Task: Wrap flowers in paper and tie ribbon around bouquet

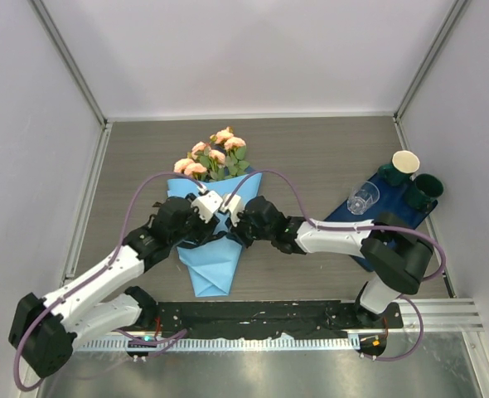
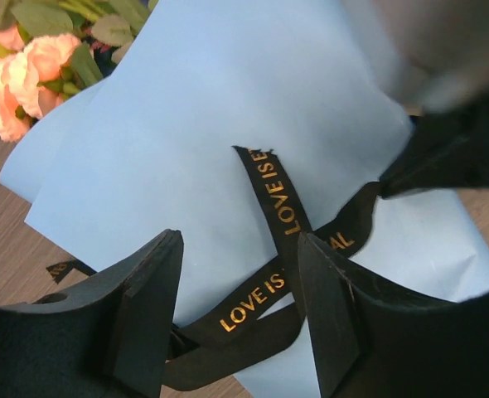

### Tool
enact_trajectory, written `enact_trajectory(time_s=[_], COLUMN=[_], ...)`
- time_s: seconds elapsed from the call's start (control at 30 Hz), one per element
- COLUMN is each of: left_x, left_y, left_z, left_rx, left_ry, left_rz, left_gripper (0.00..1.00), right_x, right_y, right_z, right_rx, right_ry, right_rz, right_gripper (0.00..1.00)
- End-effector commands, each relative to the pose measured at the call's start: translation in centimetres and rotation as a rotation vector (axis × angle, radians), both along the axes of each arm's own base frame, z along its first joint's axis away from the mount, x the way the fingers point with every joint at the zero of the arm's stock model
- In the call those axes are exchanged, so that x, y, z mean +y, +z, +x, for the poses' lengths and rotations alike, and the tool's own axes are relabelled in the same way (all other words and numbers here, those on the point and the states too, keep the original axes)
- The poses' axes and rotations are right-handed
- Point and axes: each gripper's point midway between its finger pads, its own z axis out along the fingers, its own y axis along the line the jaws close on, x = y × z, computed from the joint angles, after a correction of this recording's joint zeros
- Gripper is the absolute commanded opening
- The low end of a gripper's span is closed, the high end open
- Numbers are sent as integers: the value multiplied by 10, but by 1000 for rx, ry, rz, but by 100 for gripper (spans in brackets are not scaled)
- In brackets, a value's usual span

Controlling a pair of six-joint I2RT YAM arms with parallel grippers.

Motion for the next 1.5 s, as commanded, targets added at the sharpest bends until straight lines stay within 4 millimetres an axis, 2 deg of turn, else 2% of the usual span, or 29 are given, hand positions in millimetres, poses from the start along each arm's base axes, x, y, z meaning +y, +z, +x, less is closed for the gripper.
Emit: enact_trajectory(time_s=[0.0,0.07,0.17,0.27,0.33,0.37,0.47,0.57,0.63,0.77,0.87,0.9,0.93,1.0,1.07,1.1,1.17,1.27,1.33,1.37,1.4,1.43,1.47], left_x=[-19,-12,0,-10,-16,-14,-15,-19,-10,-20,-28,-31,-29,-37,-37,-39,-37,-39,-39,-40,-42,-41,-42], left_y=[9,10,17,23,16,4,-5,-5,-16,-12,-23,-22,-31,-27,-24,-20,-19,-15,-15,-13,-9,-14,-14], left_z=[-33,-34,-26,-31,-32,-30,-16,-3,9,25,29,31,33,34,38,38,37,27,15,8,3,-12,-19], left_rx=[-23,-30,-46,-48,-27,4,-6,-64,-92,-166,-128,-120,-77,-56,-54,-54,-30,7,59,79,102,176,206], left_ry=[-215,-185,-79,-132,-182,-196,-194,-226,-206,-221,-267,-274,-266,-300,-295,-310,-314,-347,-364,-377,-380,-406,-417], left_rz=[-45,-42,-51,-95,-69,-11,55,101,186,186,153,141,140,102,78,60,50,23,2,-12,-33,-41,-52], left_gripper=[63,67,71,75,79,79,80,80,80,80,78,76,74,69,63,46,23,9,6,2,0,0,0], right_x=[15,10,5,3,4,5,8,9,9,10,12,13,14,15,16,18,18,19,18,17,15,12,11], right_y=[41,40,38,38,37,33,32,31,33,33,32,32,33,36,38,38,39,40,41,40,44,42,45], right_z=[22,26,29,29,28,28,26,26,26,26,25,24,24,24,23,23,25,27,29,31,37,40,42], right_rx=[-36,-33,-10,-6,-2,4,13,18,13,20,32,39,39,45,55,54,63,81,86,103,96,113,136], right_ry=[-27,-32,-47,-36,-22,-19,-5,-4,-1,-2,5,4,6,6,8,10,-4,-24,-50,-75,-115,-151,-183], right_rz=[154,160,179,182,185,177,177,181,186,186,191,195,201,210,217,220,224,230,231,232,234,225,235], right_gripper=[0,0,0,0,0,0,0,0,0,0,0,0,0,0,0,0,0,1,2,3,7,7,8])
